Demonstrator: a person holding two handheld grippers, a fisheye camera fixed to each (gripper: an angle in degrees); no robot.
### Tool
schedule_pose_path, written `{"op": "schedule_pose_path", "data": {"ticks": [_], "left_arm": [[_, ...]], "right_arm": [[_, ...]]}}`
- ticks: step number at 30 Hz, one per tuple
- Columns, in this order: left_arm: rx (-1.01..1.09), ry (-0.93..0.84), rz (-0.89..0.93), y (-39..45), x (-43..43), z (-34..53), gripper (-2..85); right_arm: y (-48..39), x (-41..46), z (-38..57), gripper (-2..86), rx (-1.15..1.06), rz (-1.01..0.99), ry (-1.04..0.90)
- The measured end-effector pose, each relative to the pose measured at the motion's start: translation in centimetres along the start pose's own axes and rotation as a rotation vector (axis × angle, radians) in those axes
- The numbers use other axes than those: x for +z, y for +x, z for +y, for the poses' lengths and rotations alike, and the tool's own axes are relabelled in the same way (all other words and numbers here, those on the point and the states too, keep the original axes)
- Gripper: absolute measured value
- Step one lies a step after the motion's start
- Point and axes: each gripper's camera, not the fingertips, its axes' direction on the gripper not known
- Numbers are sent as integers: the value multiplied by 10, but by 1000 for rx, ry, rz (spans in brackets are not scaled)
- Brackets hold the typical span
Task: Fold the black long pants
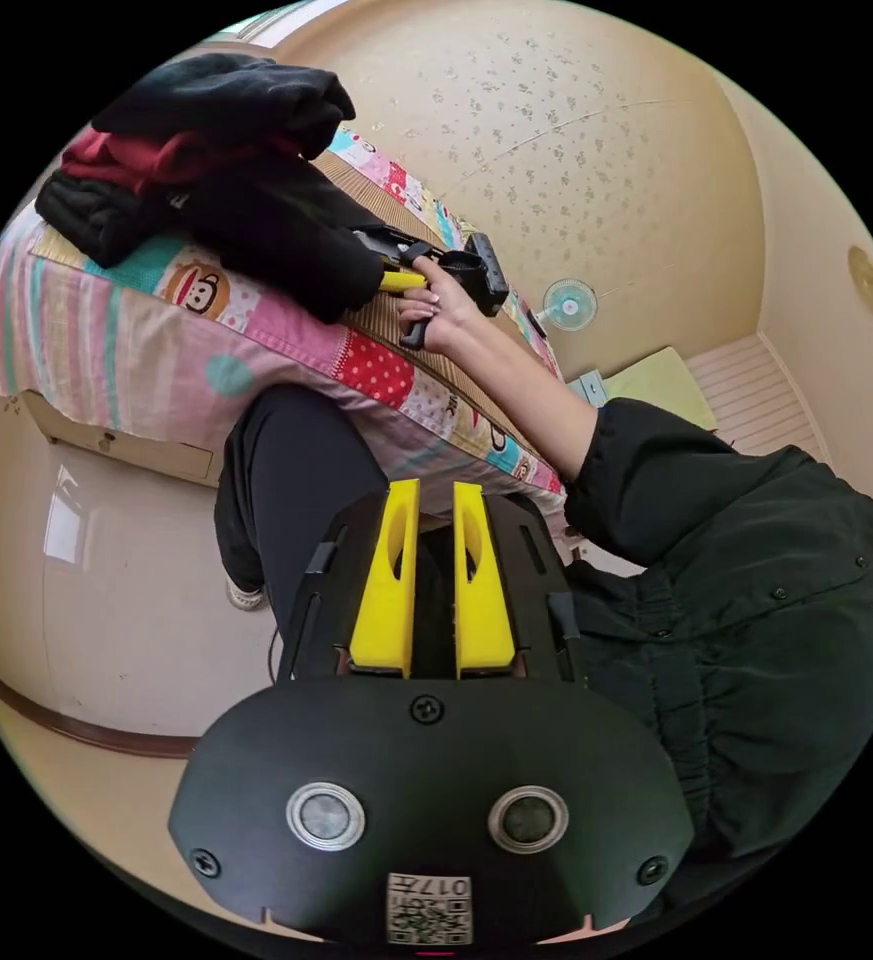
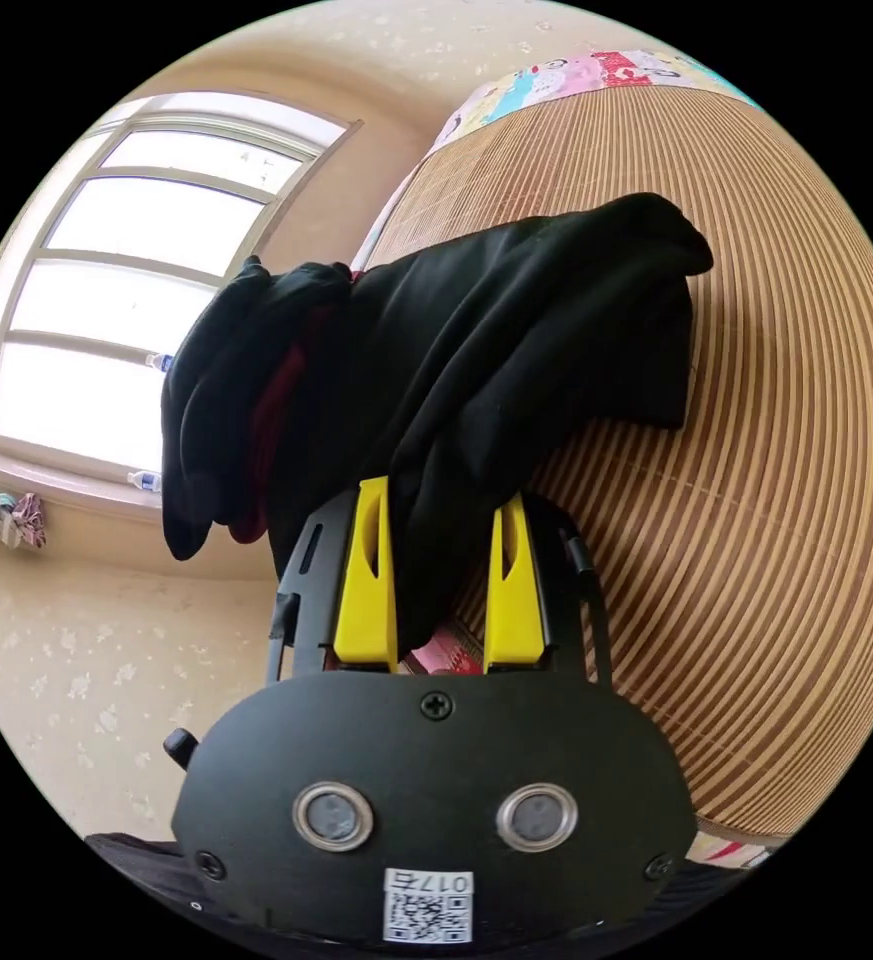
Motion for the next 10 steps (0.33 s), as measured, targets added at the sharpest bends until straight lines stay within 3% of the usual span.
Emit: {"op": "schedule_pose_path", "data": {"ticks": [5, 10], "left_arm": [[77, -97, -190, 35, 24, -3, 59], [239, -179, -349, 85, 68, -19, 30]], "right_arm": [[48, -94, 92, 76, -53, -74, 105], [131, -258, 246, 39, 184, 169, 470]]}}
